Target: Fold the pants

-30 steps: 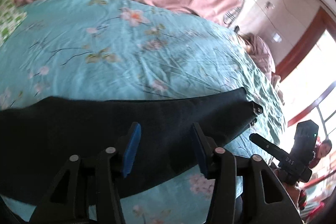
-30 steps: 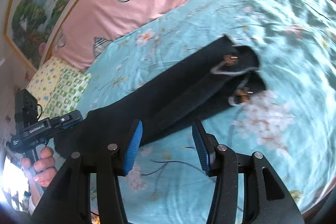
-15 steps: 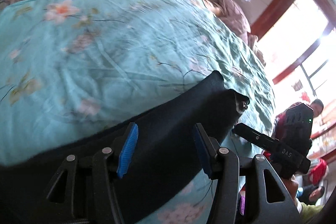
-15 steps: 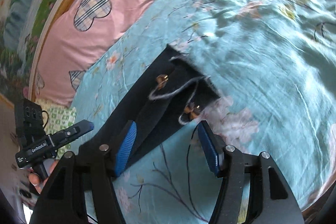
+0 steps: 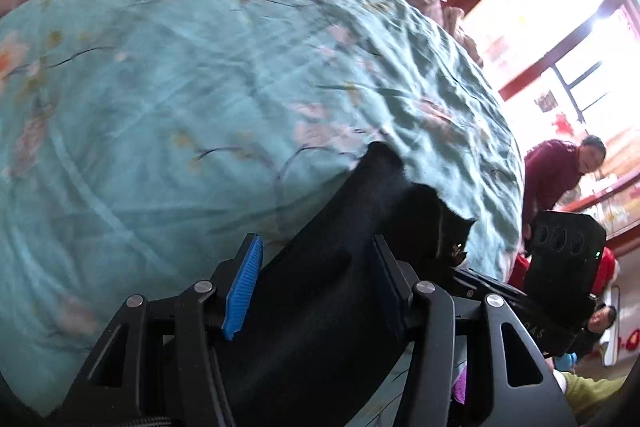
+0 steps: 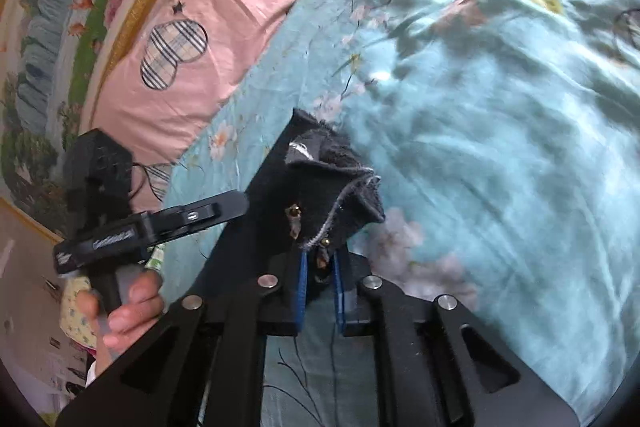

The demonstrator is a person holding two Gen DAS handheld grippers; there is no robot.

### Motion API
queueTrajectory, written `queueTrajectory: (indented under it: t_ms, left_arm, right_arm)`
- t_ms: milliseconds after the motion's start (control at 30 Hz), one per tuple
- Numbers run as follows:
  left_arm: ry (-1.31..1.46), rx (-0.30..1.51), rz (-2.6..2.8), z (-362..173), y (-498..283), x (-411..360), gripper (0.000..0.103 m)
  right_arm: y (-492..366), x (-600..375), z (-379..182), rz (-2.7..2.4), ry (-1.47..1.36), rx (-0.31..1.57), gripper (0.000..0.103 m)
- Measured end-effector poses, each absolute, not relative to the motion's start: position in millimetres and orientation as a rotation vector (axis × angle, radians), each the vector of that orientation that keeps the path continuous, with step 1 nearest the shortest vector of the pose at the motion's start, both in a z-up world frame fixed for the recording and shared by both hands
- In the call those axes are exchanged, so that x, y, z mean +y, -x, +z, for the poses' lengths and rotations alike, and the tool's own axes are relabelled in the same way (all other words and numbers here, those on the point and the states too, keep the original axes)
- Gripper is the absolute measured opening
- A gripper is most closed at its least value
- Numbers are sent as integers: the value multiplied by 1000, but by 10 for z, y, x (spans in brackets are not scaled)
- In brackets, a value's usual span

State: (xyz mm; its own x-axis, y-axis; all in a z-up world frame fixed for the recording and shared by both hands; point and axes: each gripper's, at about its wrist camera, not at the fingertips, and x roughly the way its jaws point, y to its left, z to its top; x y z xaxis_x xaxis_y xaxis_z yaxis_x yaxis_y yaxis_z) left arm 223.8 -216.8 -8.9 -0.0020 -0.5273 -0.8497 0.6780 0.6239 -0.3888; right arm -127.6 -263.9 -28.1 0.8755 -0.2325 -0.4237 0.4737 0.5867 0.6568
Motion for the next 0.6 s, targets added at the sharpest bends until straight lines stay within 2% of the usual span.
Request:
queueTrajectory:
  t_ms: [200, 433, 600]
  left_arm:
    - [-255, 1277, -1024, -144, -2190, -2661, 50]
    - [-311, 1299, -1064, -283, -2194, -2856, 16]
    - [-290, 1267, -1064, -199, -2158, -2782, 11]
  right_arm:
    - [1405, -2712, -243, -407, -841, 282, 11]
    - [1434, -2731, -263, -407, -812, 295, 11]
    - [1443, -2720, -267, -388, -813, 284, 11]
